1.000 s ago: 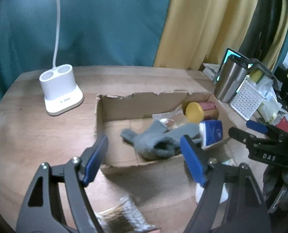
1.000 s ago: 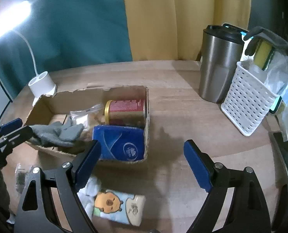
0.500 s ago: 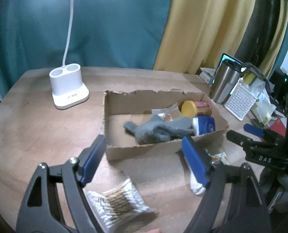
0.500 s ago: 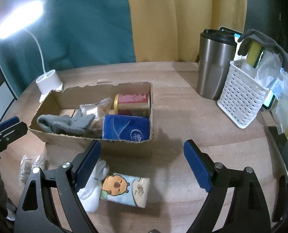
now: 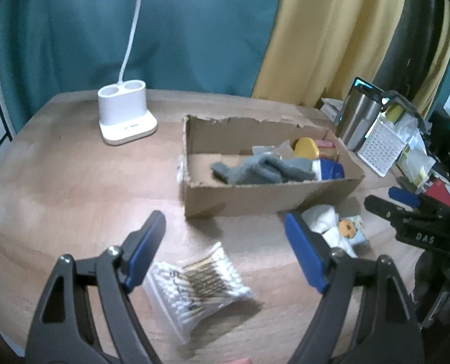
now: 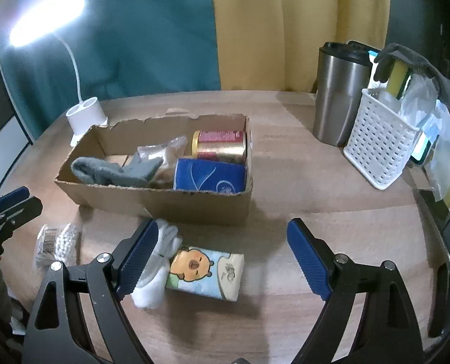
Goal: Organize objects
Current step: 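Move the left tool toward the cotton swab bag while the right tool approaches the white sock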
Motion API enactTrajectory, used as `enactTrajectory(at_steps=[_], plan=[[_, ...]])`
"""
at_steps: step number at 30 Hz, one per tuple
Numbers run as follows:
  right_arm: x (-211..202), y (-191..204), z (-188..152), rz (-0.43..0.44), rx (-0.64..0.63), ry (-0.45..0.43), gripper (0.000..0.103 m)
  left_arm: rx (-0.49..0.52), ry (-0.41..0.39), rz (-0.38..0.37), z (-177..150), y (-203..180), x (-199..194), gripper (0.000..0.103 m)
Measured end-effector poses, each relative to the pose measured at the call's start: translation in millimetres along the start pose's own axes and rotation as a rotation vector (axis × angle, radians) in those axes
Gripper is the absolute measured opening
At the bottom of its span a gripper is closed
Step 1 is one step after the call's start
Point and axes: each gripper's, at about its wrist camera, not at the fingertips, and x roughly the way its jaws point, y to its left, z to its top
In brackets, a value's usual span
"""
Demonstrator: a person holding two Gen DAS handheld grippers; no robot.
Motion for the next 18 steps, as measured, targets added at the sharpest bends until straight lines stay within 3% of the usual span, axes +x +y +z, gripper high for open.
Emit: enactTrajectory(at_steps=[18], plan=[[6,10,-20,0.029,-0.022,0.046,0.089,0.014,0.062,0.057,-31,7,14,0.082]])
